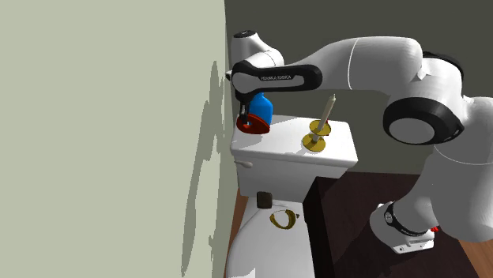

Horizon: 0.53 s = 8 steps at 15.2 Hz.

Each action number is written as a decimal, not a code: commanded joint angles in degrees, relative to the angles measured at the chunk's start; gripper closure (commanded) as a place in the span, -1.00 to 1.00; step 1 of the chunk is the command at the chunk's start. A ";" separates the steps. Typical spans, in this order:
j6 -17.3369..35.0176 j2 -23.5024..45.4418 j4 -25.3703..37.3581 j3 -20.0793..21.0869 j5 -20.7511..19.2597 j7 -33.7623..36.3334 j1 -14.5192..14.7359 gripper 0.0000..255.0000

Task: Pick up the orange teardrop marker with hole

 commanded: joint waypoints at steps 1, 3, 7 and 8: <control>0.00 0.00 0.00 0.00 0.00 0.00 0.00 1.00; 0.00 0.00 0.00 0.00 0.00 0.00 0.00 1.00; -2.10 -0.50 1.63 -0.11 -0.23 0.25 -0.05 1.00; -2.78 -0.65 2.18 -0.15 -0.30 0.32 -0.07 1.00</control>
